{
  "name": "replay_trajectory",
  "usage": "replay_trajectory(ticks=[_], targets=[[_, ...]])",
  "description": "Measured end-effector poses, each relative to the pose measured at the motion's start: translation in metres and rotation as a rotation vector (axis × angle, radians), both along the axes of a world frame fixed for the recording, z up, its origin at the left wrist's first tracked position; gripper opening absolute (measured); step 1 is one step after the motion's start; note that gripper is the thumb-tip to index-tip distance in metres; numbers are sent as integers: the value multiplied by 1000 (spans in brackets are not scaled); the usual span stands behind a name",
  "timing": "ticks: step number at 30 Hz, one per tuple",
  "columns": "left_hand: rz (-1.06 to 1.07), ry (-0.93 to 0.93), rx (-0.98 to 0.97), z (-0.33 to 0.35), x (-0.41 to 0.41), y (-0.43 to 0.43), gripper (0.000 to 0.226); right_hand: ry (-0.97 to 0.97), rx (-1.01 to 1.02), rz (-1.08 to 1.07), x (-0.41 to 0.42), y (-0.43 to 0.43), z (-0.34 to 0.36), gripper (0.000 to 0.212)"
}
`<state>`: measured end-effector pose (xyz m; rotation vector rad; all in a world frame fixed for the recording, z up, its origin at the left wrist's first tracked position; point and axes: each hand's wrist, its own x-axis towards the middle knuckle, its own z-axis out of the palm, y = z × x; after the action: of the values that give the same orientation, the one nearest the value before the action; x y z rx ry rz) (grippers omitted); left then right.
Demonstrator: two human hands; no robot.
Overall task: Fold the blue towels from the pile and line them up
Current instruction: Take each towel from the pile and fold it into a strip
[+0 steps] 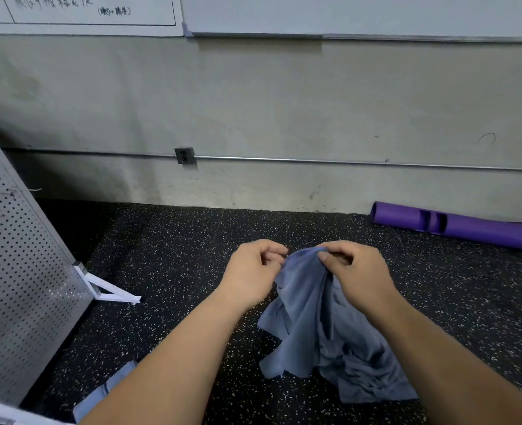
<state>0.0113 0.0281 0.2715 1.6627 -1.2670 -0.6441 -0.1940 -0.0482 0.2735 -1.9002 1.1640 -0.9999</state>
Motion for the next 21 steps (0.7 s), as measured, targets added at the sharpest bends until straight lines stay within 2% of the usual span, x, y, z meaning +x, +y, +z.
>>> replay_trajectory(ticks=[2, 6, 12, 17, 21], targets=[[12, -208, -5, -5, 10, 0, 30, -47, 16, 2, -5, -3, 2, 18], [-122, -395, 0, -12, 17, 2, 25, -94, 21, 49, -15, -5, 8, 18], [-249, -546, 57, -16, 14, 4, 27, -132, 11, 123, -25, -5, 18, 23], [-228, -739, 45, -16, 14, 0, 18, -179, 33, 119, -31, -4, 21, 20], [-236, -762, 59, -17, 19, 0, 17, -163, 7, 104, -37, -8, 21, 22]])
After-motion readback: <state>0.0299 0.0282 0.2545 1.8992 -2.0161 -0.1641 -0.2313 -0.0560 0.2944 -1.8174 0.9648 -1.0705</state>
